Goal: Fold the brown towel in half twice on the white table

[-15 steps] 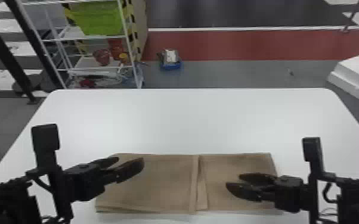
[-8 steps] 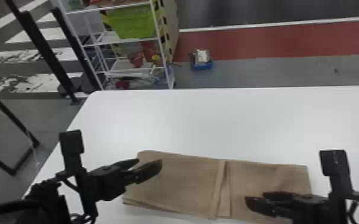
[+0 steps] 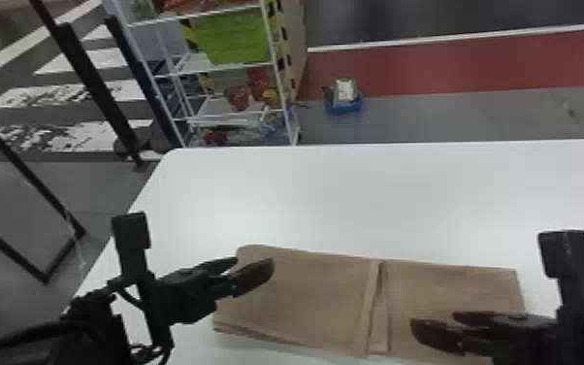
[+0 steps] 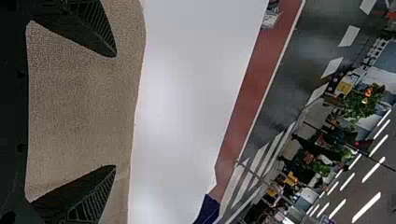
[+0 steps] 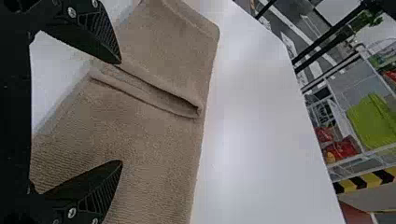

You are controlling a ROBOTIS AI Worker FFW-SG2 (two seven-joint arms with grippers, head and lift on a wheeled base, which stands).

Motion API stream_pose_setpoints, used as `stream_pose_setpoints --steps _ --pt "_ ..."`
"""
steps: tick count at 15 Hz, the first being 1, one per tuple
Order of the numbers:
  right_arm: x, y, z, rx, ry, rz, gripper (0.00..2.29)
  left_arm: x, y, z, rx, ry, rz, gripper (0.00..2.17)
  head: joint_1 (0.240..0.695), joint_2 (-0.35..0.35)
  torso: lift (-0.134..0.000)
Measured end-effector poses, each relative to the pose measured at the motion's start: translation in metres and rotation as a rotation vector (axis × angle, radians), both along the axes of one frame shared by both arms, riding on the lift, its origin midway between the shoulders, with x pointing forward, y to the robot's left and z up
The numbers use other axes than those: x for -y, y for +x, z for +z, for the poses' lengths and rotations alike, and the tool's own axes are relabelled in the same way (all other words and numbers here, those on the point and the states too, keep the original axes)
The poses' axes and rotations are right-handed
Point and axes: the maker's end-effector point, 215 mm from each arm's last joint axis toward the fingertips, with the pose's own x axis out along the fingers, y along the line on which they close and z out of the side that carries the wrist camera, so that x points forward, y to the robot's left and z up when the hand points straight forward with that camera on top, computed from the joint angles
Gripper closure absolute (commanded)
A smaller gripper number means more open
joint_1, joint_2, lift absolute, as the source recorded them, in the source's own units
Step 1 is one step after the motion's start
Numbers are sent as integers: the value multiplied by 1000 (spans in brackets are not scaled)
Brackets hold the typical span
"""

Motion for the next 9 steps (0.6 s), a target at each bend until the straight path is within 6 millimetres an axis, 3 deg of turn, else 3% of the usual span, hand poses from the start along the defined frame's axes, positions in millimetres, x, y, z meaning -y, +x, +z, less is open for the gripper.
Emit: stream_pose_setpoints --steps 1,5,9 --pt "-4 -3 5 -23 -17 5 110 0 0 0 -1 -1 0 36 695 280 -124" --pt "-18 27 50 78 -35 12 110 -1 1 -1 -1 -4 2 36 695 294 -124" --pt "-19 69 84 175 -86 -41 110 -4 0 -3 -4 -3 7 36 695 284 -124"
